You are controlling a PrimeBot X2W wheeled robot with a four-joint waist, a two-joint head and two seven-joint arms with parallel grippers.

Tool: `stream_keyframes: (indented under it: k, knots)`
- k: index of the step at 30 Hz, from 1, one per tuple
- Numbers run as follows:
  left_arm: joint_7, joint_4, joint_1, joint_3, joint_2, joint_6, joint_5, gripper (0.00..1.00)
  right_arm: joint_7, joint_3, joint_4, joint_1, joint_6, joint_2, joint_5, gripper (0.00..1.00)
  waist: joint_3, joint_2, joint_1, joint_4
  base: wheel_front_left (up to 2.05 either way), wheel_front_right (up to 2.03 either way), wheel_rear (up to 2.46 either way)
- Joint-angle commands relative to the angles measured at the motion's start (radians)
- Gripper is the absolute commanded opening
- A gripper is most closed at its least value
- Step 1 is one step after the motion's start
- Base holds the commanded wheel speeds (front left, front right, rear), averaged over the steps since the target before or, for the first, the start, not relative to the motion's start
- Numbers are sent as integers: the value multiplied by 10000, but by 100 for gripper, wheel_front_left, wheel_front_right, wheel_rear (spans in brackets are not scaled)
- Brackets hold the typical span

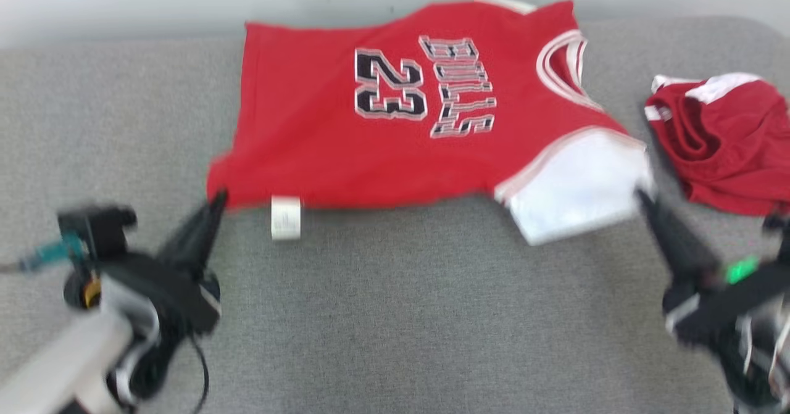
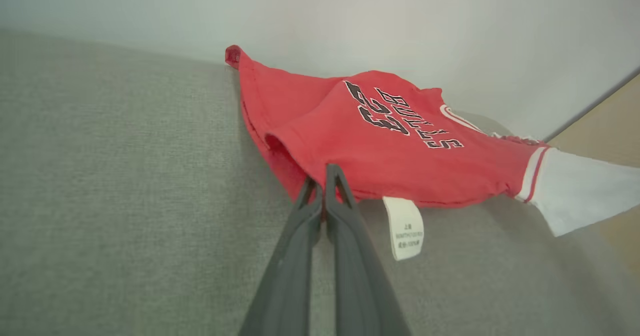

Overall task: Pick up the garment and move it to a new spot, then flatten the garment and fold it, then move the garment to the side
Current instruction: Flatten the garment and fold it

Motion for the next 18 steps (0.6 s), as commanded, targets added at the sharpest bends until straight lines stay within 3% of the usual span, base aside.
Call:
stream_keyframes:
  k: [1,8,18]
  knots:
    - [-106,-178,566,-60,137,127,27,0,254,-280,-200,767,1,205,-205,0,-372,2,4,-23,0,0,0]
    - [-345,-763,2580,320,188,635,-301,0,1295,-1579,-906,3595,1,1164,-1069,0,-824,2,4,21,0,0,0]
    - [-379,-1548,4856,1563,201,1286,460,0,3065,-2586,-2102,6303,1,2656,-2102,0,-1205,2,4,-33,0,0,0]
